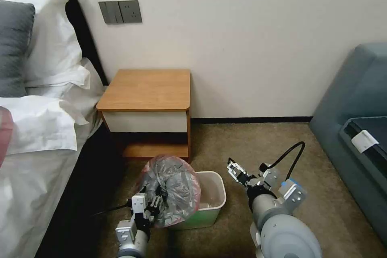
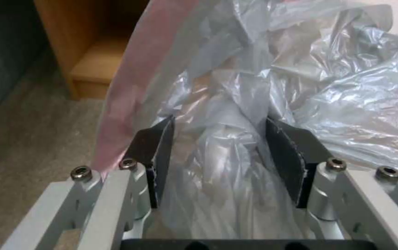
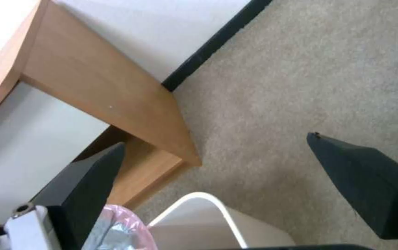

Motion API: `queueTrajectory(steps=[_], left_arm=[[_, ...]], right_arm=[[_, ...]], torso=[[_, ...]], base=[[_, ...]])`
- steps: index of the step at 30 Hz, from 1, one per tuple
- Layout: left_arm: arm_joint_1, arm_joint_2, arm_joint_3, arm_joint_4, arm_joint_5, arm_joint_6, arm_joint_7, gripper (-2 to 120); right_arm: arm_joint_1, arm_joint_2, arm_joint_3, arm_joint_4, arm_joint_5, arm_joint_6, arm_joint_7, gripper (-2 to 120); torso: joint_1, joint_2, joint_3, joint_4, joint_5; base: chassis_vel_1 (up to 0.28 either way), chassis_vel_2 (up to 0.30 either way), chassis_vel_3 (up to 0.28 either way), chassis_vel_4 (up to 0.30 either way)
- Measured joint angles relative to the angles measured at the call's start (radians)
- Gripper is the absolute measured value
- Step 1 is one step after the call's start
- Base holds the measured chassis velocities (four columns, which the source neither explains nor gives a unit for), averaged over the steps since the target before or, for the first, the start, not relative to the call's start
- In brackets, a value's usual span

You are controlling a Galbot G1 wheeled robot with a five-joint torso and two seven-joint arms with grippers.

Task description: Pick up the garbage bag from the table and place it over the trash can.

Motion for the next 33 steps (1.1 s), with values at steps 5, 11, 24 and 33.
queueTrajectory(steps=[5,11,24,33], left_arm=[[-0.023,-0.004,0.013,0.020,-0.007,0.022,-0.027,49],[-0.049,-0.005,0.020,0.034,-0.027,0.048,-0.060,39],[-0.044,-0.010,0.029,0.027,-0.071,0.069,-0.086,9],[-0.007,-0.004,0.035,-0.006,-0.049,-0.096,-0.094,8]], right_arm=[[-0.010,0.002,0.006,0.001,-0.007,0.001,-0.001,100],[-0.023,0.008,0.015,-0.001,-0.022,0.003,-0.004,100],[-0.019,0.018,0.008,-0.008,-0.043,0.005,-0.022,100],[-0.038,-0.052,-0.035,0.038,-0.109,-0.017,-0.283,100]], torso=[[0.000,0.000,0.000,0.0000,0.0001],[0.000,0.000,0.000,0.0001,0.0004],[0.000,0.000,0.000,0.0001,0.0001],[0.000,0.000,0.000,-0.0002,-0.0006]], base=[[0.000,0.000,0.000,0.000],[0.000,0.000,0.000,0.000],[0.000,0.000,0.000,0.000],[0.000,0.000,0.000,0.000]])
